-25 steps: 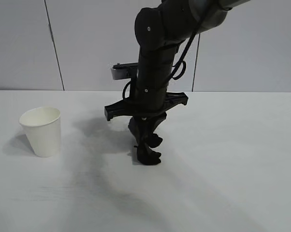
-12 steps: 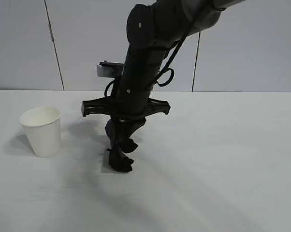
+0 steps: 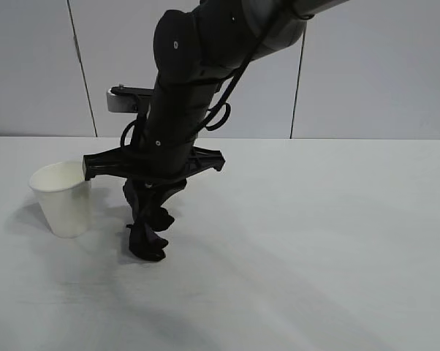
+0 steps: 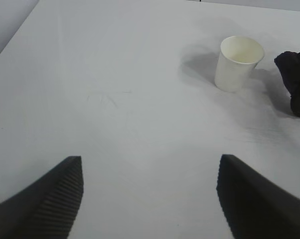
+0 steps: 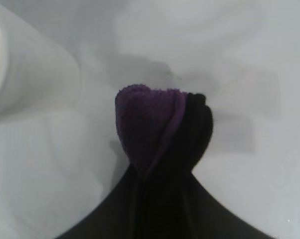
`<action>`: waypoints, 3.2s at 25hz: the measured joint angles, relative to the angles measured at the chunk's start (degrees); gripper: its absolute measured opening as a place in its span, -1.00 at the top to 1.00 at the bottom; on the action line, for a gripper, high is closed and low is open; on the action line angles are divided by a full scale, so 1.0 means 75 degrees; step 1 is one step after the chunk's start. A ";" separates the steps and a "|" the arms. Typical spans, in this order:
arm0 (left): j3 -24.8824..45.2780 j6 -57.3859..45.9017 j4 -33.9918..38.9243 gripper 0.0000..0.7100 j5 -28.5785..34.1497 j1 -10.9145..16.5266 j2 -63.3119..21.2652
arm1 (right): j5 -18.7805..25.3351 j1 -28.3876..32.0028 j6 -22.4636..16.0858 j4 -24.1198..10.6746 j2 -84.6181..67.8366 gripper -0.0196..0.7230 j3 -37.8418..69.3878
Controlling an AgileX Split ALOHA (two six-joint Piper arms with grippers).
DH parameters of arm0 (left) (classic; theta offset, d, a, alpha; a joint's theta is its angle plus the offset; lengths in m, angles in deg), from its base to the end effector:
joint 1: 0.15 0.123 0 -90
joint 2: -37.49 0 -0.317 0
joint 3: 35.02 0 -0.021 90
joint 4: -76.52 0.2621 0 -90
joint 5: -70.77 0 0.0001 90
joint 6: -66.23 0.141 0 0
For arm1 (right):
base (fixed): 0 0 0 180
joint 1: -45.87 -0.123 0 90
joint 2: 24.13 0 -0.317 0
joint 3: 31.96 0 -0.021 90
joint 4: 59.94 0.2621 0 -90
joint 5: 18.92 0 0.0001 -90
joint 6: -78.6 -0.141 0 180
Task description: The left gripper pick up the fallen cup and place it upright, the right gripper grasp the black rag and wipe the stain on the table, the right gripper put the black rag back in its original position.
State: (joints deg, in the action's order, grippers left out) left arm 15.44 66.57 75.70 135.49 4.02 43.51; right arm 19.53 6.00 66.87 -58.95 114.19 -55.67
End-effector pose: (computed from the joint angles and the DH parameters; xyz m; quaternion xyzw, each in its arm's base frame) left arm 0.0123 -0.0009 0.2454 -0.0286 0.8707 0.0122 0.4908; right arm 0.4193 0.3522 0.1180 -0.2312 0.9446 0.1075 0.2067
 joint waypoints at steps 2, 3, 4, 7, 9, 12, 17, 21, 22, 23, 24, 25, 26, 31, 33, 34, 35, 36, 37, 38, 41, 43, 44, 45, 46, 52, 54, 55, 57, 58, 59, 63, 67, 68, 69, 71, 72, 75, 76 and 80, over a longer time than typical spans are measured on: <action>0.0000 0.0000 0.0000 -0.52 0.0000 0.0000 0.0000 | 0.0138 0.0000 -0.0041 -0.0226 0.0063 0.68 0.0000; 0.0000 0.0000 0.0000 -0.52 0.0000 0.0000 0.0000 | 0.0173 0.0000 -0.0065 -0.0259 0.0093 0.68 0.0000; 0.0000 0.0000 0.0000 -0.52 0.0000 0.0000 0.0000 | 0.0172 0.0000 -0.0082 -0.0268 0.0135 0.68 0.0000; 0.0000 0.0000 0.0000 -0.52 0.0000 0.0000 0.0000 | 0.0172 0.0000 -0.0171 -0.0330 0.0195 0.68 0.0000; 0.0000 0.0000 0.0000 -0.52 0.0000 0.0000 0.0000 | 0.0172 0.0000 -0.0201 -0.0442 0.0195 0.68 0.0000; 0.0000 0.0000 0.0000 -0.52 0.0000 0.0000 0.0000 | 0.0269 0.0060 -0.0260 -0.0665 0.0195 0.68 0.0000; 0.0000 0.0000 0.0000 -0.52 0.0000 0.0000 0.0000 | 0.0733 0.0222 -0.0281 -0.0988 0.0195 0.68 0.0000; 0.0000 0.0000 0.0000 -0.52 0.0000 0.0000 0.0000 | 0.1220 0.0387 -0.0281 -0.1261 0.0116 0.68 0.0000; 0.0000 0.0000 0.0000 -0.52 0.0000 0.0000 0.0000 | 0.1318 0.0446 -0.0281 -0.1263 0.0063 0.68 0.0000; 0.0000 0.0000 0.0000 -0.52 0.0000 0.0000 0.0000 | 0.1444 0.0525 -0.0281 -0.1269 -0.0005 0.68 0.0000; 0.0000 0.0000 0.0000 -0.52 0.0000 0.0000 0.0000 | 0.1577 0.0625 -0.0281 -0.1269 -0.0082 0.68 0.0000; 0.0000 0.0000 0.0000 -0.52 0.0000 0.0000 0.0000 | 0.1722 0.0715 -0.0281 -0.1269 -0.0133 0.68 -0.0007; 0.0000 0.0000 0.0000 -0.52 0.0000 0.0000 0.0000 | 0.1930 0.0826 -0.0281 -0.1251 -0.0180 0.68 -0.0013; 0.0000 0.0000 0.0000 -0.52 0.0000 0.0000 0.0000 | 0.2796 0.1359 -0.0057 -0.0549 -0.0235 0.68 -0.0024; 0.0000 0.0000 0.0000 -0.52 0.0000 0.0000 0.0000 | 0.2789 0.1487 0.0072 -0.0132 -0.0235 0.68 -0.0024; 0.0000 0.0000 0.0000 -0.52 0.0000 0.0000 0.0000 | 0.2789 0.1520 0.0141 0.0121 -0.0235 0.68 -0.0024; 0.0000 0.0000 0.0000 -0.52 0.0000 0.0000 0.0000 | 0.2763 0.1537 0.0185 0.0261 -0.0235 0.68 -0.0024; 0.0000 0.0000 0.0000 -0.52 0.0000 0.0000 0.0000 | 0.2755 0.1547 0.0213 0.0398 -0.0225 0.68 -0.0024; 0.0000 0.0000 0.0000 -0.52 0.0000 0.0000 0.0000 | 0.2742 0.1547 0.0233 0.0459 -0.0206 0.68 -0.0024; 0.0000 0.0000 0.0000 -0.52 0.0000 0.0000 0.0000 | 0.2742 0.1547 0.0247 0.0503 -0.0175 0.68 -0.0024; 0.0000 0.0000 0.0000 -0.52 0.0000 0.0000 0.0000 | 0.2742 0.1547 0.0257 0.0566 -0.0087 0.68 -0.0024; 0.0000 0.0000 0.0000 -0.52 0.0000 0.0000 0.0000 | 0.2742 0.1547 0.0257 0.0565 -0.0078 0.68 -0.0017; 0.0000 0.0000 0.0000 -0.52 0.0000 0.0000 0.0000 | 0.2742 0.1547 0.0257 0.0573 -0.0078 0.68 -0.0017; 0.0000 0.0000 0.0000 -0.52 0.0000 0.0000 0.0000 | 0.2742 0.1547 0.0257 0.0573 -0.0078 0.68 -0.0017; 0.0000 0.0000 0.0000 -0.52 0.0000 0.0000 0.0000 | 0.2749 0.1547 0.0257 0.0580 -0.0078 0.68 -0.0017; 0.0000 0.0000 0.0000 -0.52 0.0000 0.0000 0.0000 | 0.2801 0.1547 0.0263 0.0754 -0.0078 0.51 -0.0017; 0.0000 0.0000 0.0000 -0.52 0.0000 0.0000 0.0000 | 0.2801 0.1547 0.0263 0.0801 -0.0078 0.11 -0.0017; 0.0000 0.0000 0.0000 -0.52 0.0000 0.0000 0.0000 | 0.2801 0.1547 0.0263 0.0801 -0.0078 -0.11 -0.0017; 0.0000 0.0000 0.0000 -0.52 0.0000 0.0000 0.0000 | 0.2859 0.1547 0.0263 0.0806 -0.0078 -0.40 -0.0017; 0.0000 0.0000 0.0000 -0.52 0.0000 0.0000 0.0000 | 0.2874 0.1547 0.0263 0.0810 -0.0078 -0.49 -0.0017; 0.0000 0.0000 0.0000 -0.52 0.0000 0.0000 0.0000 | 0.2884 0.1547 0.0263 0.0810 -0.0078 -0.53 -0.0017; 0.0000 0.0000 0.0000 -0.52 0.0000 0.0000 0.0000 | 0.2909 0.1547 0.0263 0.0844 -0.0078 -0.59 -0.0017; 0.0000 0.0000 0.0000 -0.52 0.0000 0.0000 0.0000 | 0.2918 0.1547 0.0281 0.0871 -0.0137 -0.59 -0.0017; 0.0000 0.0000 0.0000 -0.52 0.0000 0.0000 0.0000 | 0.2918 0.1547 0.0322 0.0871 -0.0184 -0.59 -0.0017; 0.0000 0.0000 0.0000 -0.52 0.0000 0.0000 0.0000 | 0.2918 0.1547 0.0359 0.0849 -0.0273 -0.59 -0.0017; 0.0000 0.0000 0.0000 -0.52 0.0000 0.0000 0.0000 | 0.2952 0.1547 0.0383 0.0791 -0.0517 -0.59 -0.0017; 0.0000 0.0000 0.0000 -0.52 0.0000 0.0000 0.0000 | 0.2980 0.1547 0.0401 0.0738 -0.0688 -0.59 -0.0017; 0.0000 0.0000 0.0000 -0.52 0.0000 0.0000 0.0000 | 0.3176 0.1547 0.0433 0.0640 -0.1268 -0.59 -0.0017; 0.0000 0.0000 0.0000 -0.52 0.0000 0.0000 0.0000 | 0.3244 0.1547 0.0457 0.0622 -0.1512 -0.59 -0.0017; 0.0000 0.0000 0.0000 -0.52 0.0000 0.0000 0.0000 | 0.3535 0.1547 0.0493 0.0608 -0.2772 -0.59 -0.0017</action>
State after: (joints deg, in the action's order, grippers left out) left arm 15.44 66.57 75.70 135.49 4.02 43.51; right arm 46.04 17.60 70.57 -54.39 93.41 -55.79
